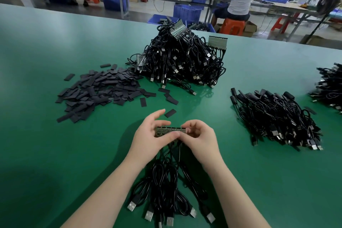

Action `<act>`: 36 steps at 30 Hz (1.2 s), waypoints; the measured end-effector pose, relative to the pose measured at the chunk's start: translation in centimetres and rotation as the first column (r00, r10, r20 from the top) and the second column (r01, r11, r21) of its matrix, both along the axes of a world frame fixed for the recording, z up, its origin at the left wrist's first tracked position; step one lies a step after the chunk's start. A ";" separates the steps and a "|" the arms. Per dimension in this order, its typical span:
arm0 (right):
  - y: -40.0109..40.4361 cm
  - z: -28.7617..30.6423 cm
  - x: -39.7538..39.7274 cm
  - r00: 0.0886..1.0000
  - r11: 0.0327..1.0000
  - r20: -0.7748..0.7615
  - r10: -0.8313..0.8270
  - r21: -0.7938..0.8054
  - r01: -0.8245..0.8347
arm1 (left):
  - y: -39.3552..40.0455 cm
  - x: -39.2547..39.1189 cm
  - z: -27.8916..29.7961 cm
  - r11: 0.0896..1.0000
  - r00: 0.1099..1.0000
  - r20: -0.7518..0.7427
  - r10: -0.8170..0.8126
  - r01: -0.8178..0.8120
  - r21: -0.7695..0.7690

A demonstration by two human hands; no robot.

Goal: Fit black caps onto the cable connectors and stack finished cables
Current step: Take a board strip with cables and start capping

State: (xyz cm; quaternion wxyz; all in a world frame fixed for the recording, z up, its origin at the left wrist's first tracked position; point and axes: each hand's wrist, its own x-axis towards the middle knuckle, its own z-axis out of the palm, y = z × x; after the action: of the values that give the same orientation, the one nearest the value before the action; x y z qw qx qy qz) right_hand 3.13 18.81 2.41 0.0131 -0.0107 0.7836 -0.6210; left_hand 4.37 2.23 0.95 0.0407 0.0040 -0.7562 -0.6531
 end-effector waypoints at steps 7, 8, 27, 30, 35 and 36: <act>0.7 -0.4 1.0 0.999 0.998 -0.016 -0.029 -0.065 0.028 | 0.1 0.2 0.4 0.998 1.000 -0.001 0.026 -0.026 -0.050; 0.6 -0.4 1.1 0.999 0.998 -0.032 -0.040 -0.055 0.038 | 0.2 0.3 0.4 0.998 1.000 -0.008 0.021 -0.022 -0.053; 0.3 -0.5 1.3 0.994 0.995 -0.053 -0.093 -0.052 0.091 | 0.9 0.4 0.7 0.999 1.000 0.012 0.026 -0.027 0.035; 0.5 -0.5 1.4 0.996 0.996 -0.032 -0.082 -0.028 0.081 | 1.0 0.6 0.7 0.999 0.999 -0.003 0.035 -0.035 0.004; -0.2 -0.6 1.6 0.983 0.986 -0.078 -0.164 -0.035 0.162 | 1.5 0.6 0.9 0.997 0.996 -0.031 0.079 -0.080 -0.022; -0.3 -0.7 1.6 0.982 0.986 -0.085 -0.168 -0.036 0.166 | 1.5 0.7 0.9 0.996 0.996 -0.033 0.086 -0.087 -0.027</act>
State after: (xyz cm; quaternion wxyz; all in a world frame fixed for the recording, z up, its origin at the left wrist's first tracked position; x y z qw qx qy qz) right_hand 4.75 18.54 1.76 -0.0736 0.0276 0.7725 -0.6301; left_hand 5.05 3.71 1.85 0.0812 0.0259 -0.7637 -0.6399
